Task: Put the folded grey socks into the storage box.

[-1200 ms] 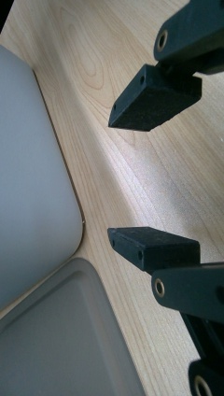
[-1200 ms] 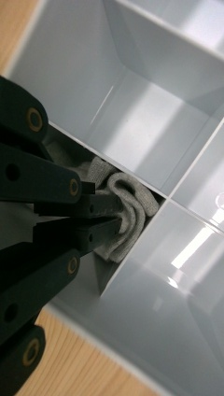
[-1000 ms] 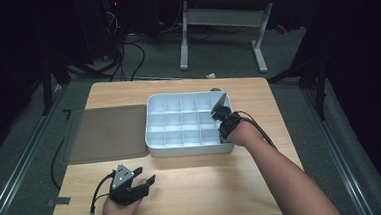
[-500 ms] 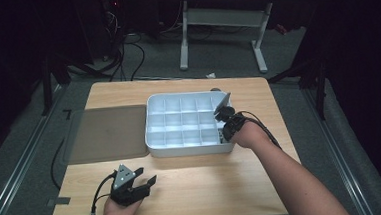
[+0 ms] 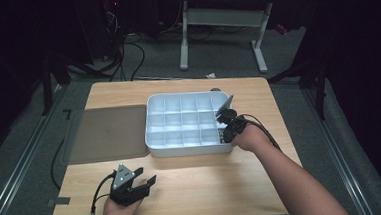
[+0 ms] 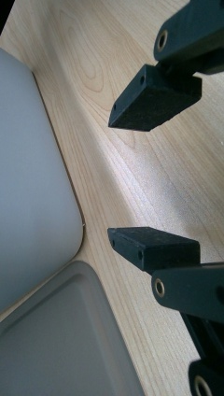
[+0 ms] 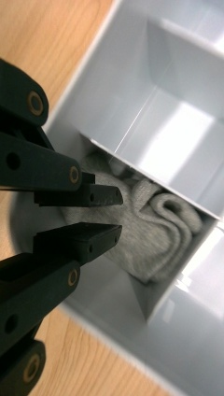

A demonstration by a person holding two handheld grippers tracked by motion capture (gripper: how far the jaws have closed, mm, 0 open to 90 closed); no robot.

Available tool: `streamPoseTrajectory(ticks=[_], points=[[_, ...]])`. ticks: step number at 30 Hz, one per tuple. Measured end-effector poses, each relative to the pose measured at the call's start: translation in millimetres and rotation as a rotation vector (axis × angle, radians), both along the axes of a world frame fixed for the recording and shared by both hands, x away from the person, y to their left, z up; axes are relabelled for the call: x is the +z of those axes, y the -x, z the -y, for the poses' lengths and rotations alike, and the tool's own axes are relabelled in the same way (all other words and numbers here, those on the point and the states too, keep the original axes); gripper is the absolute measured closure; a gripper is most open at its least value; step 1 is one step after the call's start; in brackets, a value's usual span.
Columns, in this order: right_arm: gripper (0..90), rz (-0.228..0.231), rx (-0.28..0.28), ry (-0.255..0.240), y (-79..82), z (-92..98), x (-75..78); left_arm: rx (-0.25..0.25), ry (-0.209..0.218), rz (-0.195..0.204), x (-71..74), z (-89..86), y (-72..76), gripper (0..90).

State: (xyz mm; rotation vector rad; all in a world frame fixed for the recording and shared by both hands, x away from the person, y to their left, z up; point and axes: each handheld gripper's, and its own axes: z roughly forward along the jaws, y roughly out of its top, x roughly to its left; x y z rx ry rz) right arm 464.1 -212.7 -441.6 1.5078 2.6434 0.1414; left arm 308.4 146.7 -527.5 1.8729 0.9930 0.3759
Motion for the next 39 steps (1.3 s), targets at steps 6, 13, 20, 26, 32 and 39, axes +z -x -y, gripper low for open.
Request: streamPoseTrajectory(ticks=[6, 13, 20, 26, 32, 39], points=[[74.0, 0.062, -0.031, -0.052, 2.9, 5.8, 24.4, -0.003, 0.000, -0.002, 0.8, 0.4, -0.1, 40.7], [64.5, 0.143, -0.049, -0.106, 8.7, 17.7, 33.6, -0.009, -0.005, 0.001, 1.9, 0.8, 0.5, 40.6], [63.9, 0.172, -0.058, -0.145, 13.9, 23.6, 29.9, -0.009, 0.004, -0.005, 2.4, -1.5, 2.8, 40.6], [58.9, 0.205, -0.054, -0.186, 19.9, 27.8, 29.6, -0.014, 0.002, -0.009, 2.7, -2.5, 2.4, 40.1], [58.8, 0.242, -0.034, -0.207, 29.9, 27.9, 34.5, -0.014, -0.011, -0.007, 2.1, -1.2, 1.8, 39.5], [56.5, 0.285, -0.004, -0.223, 44.5, 33.4, 32.5, -0.014, 0.000, -0.017, 2.4, -2.0, 4.3, 39.4]])
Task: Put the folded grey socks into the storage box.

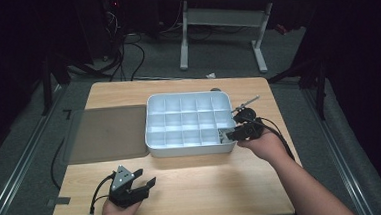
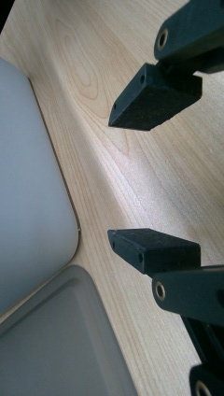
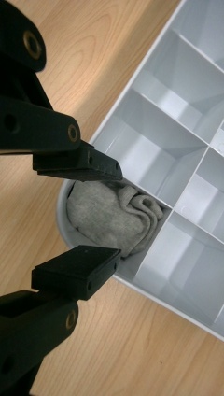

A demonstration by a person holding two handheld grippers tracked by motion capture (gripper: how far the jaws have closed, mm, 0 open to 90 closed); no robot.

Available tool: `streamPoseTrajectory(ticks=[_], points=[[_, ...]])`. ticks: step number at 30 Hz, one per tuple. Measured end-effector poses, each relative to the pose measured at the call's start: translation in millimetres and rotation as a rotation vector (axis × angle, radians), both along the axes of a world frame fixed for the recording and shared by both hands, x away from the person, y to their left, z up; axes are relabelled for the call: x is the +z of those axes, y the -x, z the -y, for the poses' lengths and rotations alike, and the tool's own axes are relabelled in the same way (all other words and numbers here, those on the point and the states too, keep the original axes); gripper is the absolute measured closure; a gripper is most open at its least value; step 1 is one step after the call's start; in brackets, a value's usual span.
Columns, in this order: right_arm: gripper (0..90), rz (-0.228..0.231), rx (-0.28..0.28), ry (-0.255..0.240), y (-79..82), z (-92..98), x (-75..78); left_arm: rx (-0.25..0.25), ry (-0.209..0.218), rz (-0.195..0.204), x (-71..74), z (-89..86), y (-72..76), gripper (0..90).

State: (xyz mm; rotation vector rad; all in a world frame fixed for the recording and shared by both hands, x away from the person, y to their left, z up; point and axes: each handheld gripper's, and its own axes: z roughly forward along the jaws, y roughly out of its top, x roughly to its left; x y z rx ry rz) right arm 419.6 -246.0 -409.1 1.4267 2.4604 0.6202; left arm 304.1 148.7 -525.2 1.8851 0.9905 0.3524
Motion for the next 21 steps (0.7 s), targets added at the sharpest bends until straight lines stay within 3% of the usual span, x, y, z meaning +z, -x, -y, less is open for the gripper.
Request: streamPoseTrajectory(ticks=[3, 5, 6, 7, 10, 14, 21], points=[[56.0, 0.016, -0.019, -0.037, 5.1, 6.4, 0.3, -0.007, 0.000, 0.003, 0.4, 0.1, 0.4, 39.2], [54.4, 0.026, -0.025, -0.035, 9.0, 9.0, 0.3, -0.009, 0.004, 0.006, 0.3, 0.8, 0.9, 38.3], [54.4, 0.061, -0.019, -0.049, 15.0, 11.9, 0.4, -0.014, -0.001, 0.008, 0.6, 1.2, 1.4, 38.0], [54.2, 0.066, -0.026, -0.070, 17.5, 14.1, -0.1, -0.017, -0.002, 0.010, 0.6, 1.5, 1.5, 37.9], [52.5, 0.067, -0.037, -0.070, 22.1, 16.2, -2.1, -0.017, -0.003, 0.012, 1.2, 2.2, 1.5, 37.7], [49.6, 0.119, -0.039, -0.116, 36.9, 24.1, -10.1, -0.019, -0.002, 0.025, 3.1, 4.2, 2.7, 37.5], [43.3, 0.168, -0.051, -0.172, 57.2, 33.5, -26.0, -0.032, 0.002, 0.019, 4.2, 7.9, 4.4, 37.4]])
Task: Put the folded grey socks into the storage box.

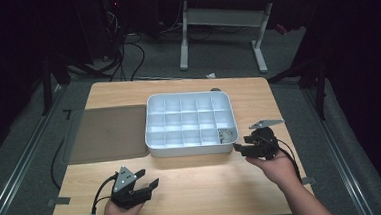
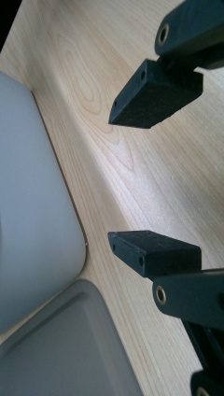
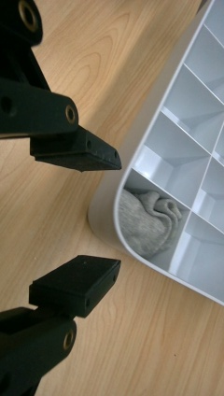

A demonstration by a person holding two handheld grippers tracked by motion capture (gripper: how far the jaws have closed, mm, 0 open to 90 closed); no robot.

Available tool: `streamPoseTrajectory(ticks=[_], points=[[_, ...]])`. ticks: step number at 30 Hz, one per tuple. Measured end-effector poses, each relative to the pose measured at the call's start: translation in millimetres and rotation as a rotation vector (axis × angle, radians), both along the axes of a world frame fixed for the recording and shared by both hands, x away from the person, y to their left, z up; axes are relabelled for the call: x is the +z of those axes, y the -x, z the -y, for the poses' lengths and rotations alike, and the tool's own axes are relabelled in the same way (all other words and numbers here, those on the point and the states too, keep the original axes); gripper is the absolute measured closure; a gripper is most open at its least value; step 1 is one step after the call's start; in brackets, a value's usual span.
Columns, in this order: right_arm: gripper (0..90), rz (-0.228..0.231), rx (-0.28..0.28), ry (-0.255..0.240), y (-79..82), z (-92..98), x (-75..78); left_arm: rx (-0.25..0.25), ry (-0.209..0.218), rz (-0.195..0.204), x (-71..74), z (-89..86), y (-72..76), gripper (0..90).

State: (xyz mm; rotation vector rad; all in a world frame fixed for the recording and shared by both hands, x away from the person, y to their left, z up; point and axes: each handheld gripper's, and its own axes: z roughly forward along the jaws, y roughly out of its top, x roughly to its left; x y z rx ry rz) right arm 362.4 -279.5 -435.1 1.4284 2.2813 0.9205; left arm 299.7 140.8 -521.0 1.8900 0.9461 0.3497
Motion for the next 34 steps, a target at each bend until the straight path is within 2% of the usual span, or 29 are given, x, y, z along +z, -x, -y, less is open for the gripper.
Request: streamPoseTrajectory(ticks=[1, 2, 4, 5, 7, 8, 10, 11, 13, 14, 15, 16, 17, 18, 19, 20, 21, 22, 24, 27, 32, 34], points=[[42.2, 0.014, -0.002, -0.018, 6.7, 1.6, -6.7, -0.003, -0.004, 0.000, -0.2, 1.5, 0.2, 37.4], [42.2, 0.014, -0.002, -0.018, 6.7, 1.6, -6.7, -0.003, -0.004, 0.000, -0.2, 1.5, 0.2, 37.4], [41.1, 0.047, 0.004, -0.029, 17.9, 0.5, -18.6, -0.009, -0.010, 0.001, -0.6, 4.1, 0.4, 37.4], [41.1, 0.047, 0.004, -0.029, 17.9, 0.5, -18.6, -0.009, -0.010, 0.001, -0.6, 4.1, 0.4, 37.4], [40.7, 0.078, 0.015, -0.018, 27.3, -3.8, -34.4, -0.008, -0.013, 0.001, -1.2, 5.3, 0.7, 37.4], [40.7, 0.078, 0.015, -0.018, 27.3, -3.8, -34.4, -0.008, -0.011, 0.000, -1.4, 5.7, 1.0, 37.4], [40.8, 0.095, 0.021, -0.015, 32.8, -7.6, -46.4, -0.008, -0.014, 0.000, -1.5, 7.0, 1.8, 37.4], [41.0, 0.103, 0.027, -0.012, 38.2, -12.6, -58.3, -0.012, -0.018, 0.004, -1.6, 8.7, 2.4, 37.4], [41.4, 0.113, 0.028, -0.014, 40.9, -15.3, -64.0, -0.015, -0.025, 0.004, -1.6, 10.0, 2.7, 37.4], [41.7, 0.137, 0.012, -0.022, 43.6, -18.5, -70.8, -0.016, -0.027, 0.000, -1.1, 10.9, 3.2, 37.3], [41.7, 0.163, -0.024, -0.054, 47.5, -23.7, -79.7, -0.023, -0.021, -0.001, 0.5, 11.9, 4.4, 36.4], [41.7, 0.163, -0.024, -0.054, 47.5, -23.7, -79.7, -0.032, -0.017, 0.010, 2.8, 13.1, 7.0, 36.4], [41.4, 0.165, -0.043, -0.078, 50.1, -27.2, -83.8, -0.038, -0.032, 0.030, 4.6, 14.8, 9.7, 36.3], [41.2, 0.175, -0.045, -0.080, 55.1, -32.3, -87.3, -0.037, -0.041, 0.038, 4.5, 15.9, 10.6, 36.3], [42.6, 0.220, -0.036, -0.073, 64.8, -38.1, -90.0, -0.026, -0.067, 0.036, 0.8, 16.6, 9.1, 36.3], [42.6, 0.220, -0.036, -0.073, 64.8, -38.1, -90.0, -0.026, -0.067, 0.036, 0.8, 16.6, 9.1, 36.2], [42.4, 0.239, -0.039, -0.096, 69.2, -40.4, -89.0, -0.021, -0.073, 0.023, -1.6, 15.7, 6.7, 36.2], [42.0, 0.234, -0.010, -0.110, 71.3, -43.0, -85.6, -0.016, -0.073, 0.020, -2.5, 14.6, 5.7, 36.2], [41.5, 0.260, -0.007, -0.088, 71.3, -43.3, -82.7, -0.003, -0.067, 0.016, -2.5, 12.5, 4.2, 36.2], [40.8, 0.241, -0.017, -0.110, 70.0, -38.9, -86.0, 0.010, -0.057, 0.031, 0.4, 11.7, 4.4, 36.2], [41.0, 0.233, -0.024, -0.111, 69.8, -37.0, -87.3, 0.010, -0.063, 0.028, -1.2, 9.4, 6.1, 36.2], [41.3, 0.229, -0.023, -0.096, 69.6, -37.7, -87.8, 0.010, -0.065, 0.028, -0.7, 7.3, 6.9, 36.2]])
